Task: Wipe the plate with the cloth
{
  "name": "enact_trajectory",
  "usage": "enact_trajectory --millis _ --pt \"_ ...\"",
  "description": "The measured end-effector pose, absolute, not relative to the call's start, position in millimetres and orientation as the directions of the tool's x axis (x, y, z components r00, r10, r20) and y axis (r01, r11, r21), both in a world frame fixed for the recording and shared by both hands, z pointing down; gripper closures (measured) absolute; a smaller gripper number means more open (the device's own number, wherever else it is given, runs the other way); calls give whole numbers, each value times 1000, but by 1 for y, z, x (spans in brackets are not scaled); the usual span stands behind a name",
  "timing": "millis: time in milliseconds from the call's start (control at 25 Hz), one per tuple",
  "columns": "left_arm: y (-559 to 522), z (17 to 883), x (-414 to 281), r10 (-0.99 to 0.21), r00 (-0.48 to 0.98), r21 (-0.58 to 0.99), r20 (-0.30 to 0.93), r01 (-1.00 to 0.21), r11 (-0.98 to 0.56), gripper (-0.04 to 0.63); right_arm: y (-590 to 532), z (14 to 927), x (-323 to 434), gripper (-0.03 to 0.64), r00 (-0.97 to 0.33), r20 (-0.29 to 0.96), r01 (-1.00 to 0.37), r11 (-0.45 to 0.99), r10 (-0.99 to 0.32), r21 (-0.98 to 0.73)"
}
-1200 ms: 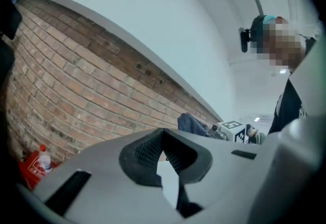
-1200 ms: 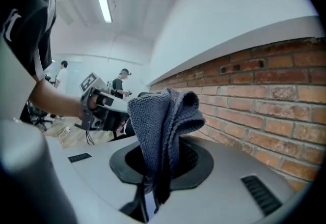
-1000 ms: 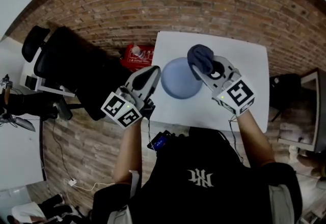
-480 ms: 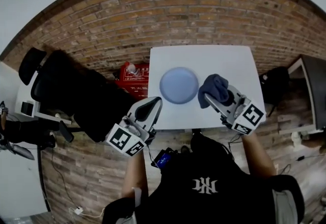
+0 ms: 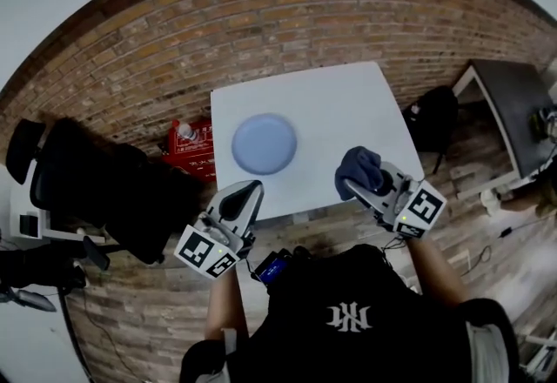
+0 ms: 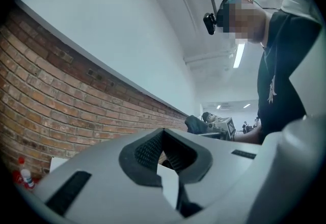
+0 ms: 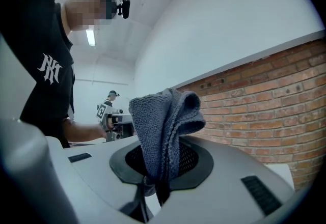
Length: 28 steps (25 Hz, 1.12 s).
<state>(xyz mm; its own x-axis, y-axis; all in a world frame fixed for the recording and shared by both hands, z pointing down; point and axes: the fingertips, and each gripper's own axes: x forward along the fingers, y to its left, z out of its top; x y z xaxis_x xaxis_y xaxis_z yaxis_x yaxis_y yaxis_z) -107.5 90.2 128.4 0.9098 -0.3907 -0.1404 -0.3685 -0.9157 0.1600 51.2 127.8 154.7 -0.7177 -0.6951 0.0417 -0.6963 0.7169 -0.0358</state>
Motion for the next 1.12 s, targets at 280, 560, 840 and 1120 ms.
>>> enact_trajectory --millis 280,560,840,1120 --pt "144 118 -54 -367 922 134 -125 -350 -927 594 197 141 82 532 -801 -22 -598 801 -598 -1" --pt "217 125 20 -345 935 194 -84 -324 -926 594 284 141 146 533 -821 -62 -564 823 -567 -67" --pt "285 142 62 -349 937 219 -5 -339 -915 594 341 165 180 533 -837 -104 -520 840 -537 -151" --pt "325 158 58 -383 923 267 44 -380 -885 594 373 179 173 532 -875 -100 -450 872 -474 -190"
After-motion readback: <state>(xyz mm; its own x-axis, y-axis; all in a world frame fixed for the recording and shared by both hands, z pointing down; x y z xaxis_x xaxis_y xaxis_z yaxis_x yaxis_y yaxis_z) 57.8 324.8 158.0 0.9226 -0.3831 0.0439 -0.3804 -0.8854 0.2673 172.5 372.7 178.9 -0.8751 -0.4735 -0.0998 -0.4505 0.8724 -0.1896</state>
